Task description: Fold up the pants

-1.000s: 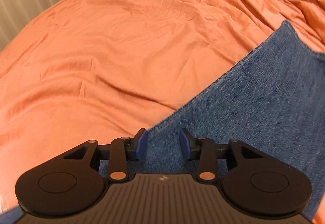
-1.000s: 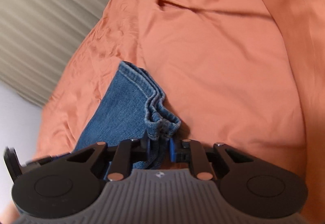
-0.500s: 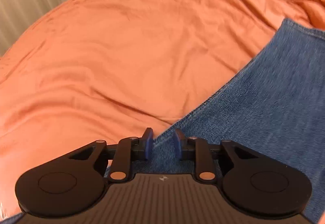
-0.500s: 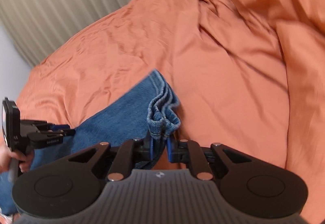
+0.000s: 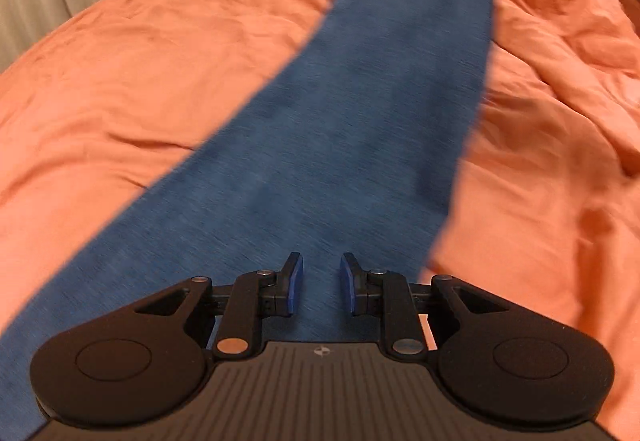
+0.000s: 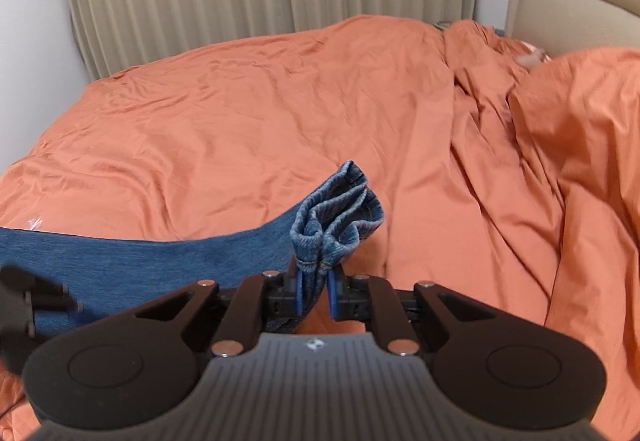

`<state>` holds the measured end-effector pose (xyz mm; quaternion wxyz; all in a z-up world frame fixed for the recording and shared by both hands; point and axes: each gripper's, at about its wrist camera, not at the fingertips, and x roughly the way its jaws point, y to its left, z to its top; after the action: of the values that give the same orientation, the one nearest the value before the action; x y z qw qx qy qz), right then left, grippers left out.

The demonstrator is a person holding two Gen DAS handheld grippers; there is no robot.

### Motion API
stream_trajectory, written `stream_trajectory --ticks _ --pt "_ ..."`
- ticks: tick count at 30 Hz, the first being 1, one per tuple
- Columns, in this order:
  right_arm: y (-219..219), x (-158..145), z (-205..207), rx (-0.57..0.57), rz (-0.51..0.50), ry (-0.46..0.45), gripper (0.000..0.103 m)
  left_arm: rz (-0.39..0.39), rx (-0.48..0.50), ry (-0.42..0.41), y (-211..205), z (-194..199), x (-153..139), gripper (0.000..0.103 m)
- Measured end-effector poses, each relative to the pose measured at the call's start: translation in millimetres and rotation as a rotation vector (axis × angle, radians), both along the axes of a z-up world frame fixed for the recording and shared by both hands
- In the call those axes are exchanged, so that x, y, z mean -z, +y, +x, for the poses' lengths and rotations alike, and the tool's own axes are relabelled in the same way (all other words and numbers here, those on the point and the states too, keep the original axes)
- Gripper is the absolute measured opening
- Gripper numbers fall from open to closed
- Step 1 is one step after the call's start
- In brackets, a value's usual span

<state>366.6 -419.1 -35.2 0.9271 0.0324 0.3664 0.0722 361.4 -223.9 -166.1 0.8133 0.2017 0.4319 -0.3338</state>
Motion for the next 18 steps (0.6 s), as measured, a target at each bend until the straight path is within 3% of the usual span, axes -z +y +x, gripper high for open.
stream_trajectory --ticks 4,7,12,18 --pt "19 -20 -4 -0.037 -0.012 -0.022 0.007 0.029 -0.039 0.056 -6 -7 22 0.024" --pt "42 -34 -7 -0.089 -0.019 -0.03 0.007 -0.019 -0.106 0.093 0 -5 25 0.024" --pt "96 -64 -22 -0.202 -0.127 -0.119 0.006 -0.102 -0.145 0.048 32 -22 -16 0.025" --pt "172 -93 -34 -0.326 -0.201 -0.182 0.006 -0.141 -0.295 0.029 110 -32 -69 0.029"
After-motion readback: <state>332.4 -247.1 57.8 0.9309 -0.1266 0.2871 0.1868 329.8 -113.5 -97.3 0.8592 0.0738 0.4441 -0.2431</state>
